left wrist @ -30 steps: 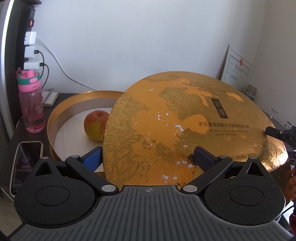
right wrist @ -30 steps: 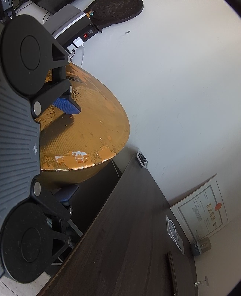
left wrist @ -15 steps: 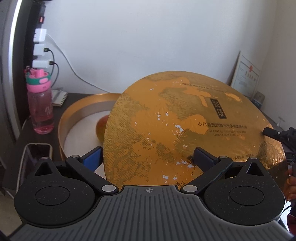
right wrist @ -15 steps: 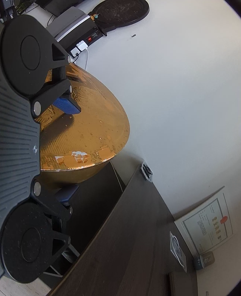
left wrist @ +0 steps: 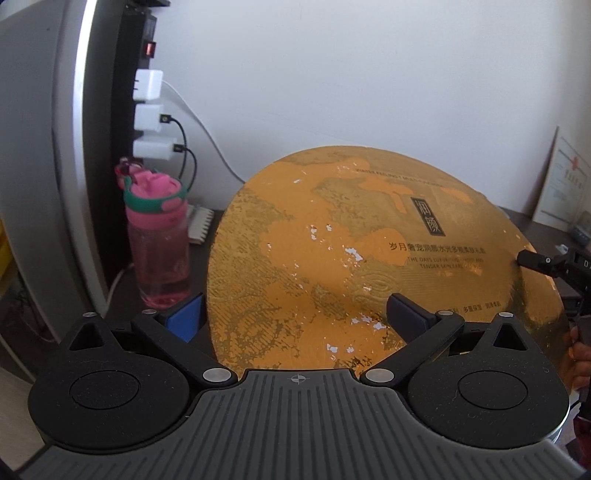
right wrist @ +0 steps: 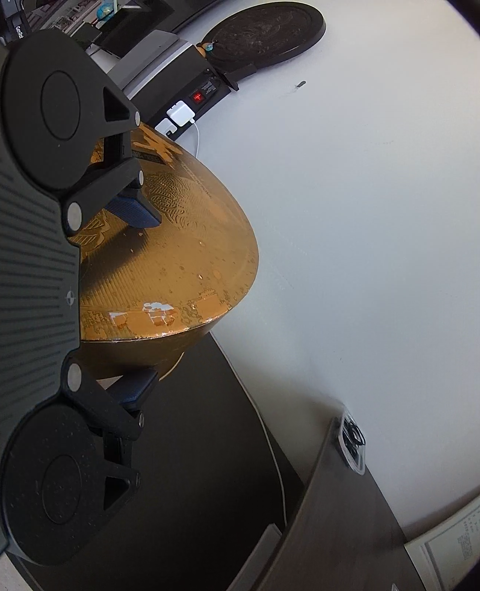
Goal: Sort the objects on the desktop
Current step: 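Carry the gold lid over the box and lower it toward the rim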
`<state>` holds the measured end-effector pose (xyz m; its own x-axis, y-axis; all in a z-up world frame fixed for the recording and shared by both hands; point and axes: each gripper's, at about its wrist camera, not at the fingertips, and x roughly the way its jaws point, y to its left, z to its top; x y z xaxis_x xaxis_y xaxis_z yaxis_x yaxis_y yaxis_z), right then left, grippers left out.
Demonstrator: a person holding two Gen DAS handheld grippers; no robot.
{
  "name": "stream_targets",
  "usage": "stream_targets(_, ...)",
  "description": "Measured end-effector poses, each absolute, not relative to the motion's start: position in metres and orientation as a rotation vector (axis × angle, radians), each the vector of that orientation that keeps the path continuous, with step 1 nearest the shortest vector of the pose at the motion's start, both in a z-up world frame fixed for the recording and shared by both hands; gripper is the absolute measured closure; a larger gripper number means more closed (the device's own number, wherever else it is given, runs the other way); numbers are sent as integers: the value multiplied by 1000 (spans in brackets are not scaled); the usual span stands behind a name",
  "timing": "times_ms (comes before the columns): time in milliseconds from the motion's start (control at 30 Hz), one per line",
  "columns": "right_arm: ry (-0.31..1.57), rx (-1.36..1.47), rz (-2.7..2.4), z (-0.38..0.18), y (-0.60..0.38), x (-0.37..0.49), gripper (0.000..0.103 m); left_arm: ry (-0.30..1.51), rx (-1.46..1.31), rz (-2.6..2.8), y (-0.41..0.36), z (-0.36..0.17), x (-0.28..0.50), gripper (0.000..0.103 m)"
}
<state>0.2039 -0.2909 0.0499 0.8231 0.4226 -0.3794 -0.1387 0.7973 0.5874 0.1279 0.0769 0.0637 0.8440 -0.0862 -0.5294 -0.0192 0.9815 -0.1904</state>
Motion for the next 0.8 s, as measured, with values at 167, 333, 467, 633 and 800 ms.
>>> stream_targets(167, 563, 587, 312, 43, -280, 224, 19, 599, -202, -8, 89, 60, 148, 2)
stream_targets(333, 602, 599, 308, 37, -270, 245, 19, 621, -197, 7, 92, 53, 166, 2)
stream_targets(467, 628, 605, 300, 32, -264, 257, 19, 642, -191, 13, 89, 46, 177, 2)
stream_targets(633, 637, 607, 282, 31, -270, 254, 19, 652, -193, 0, 84, 41, 181, 2)
stream_targets(800, 642, 616, 259, 29, -276, 250, 19, 659, -185, -13, 79, 37, 185, 2)
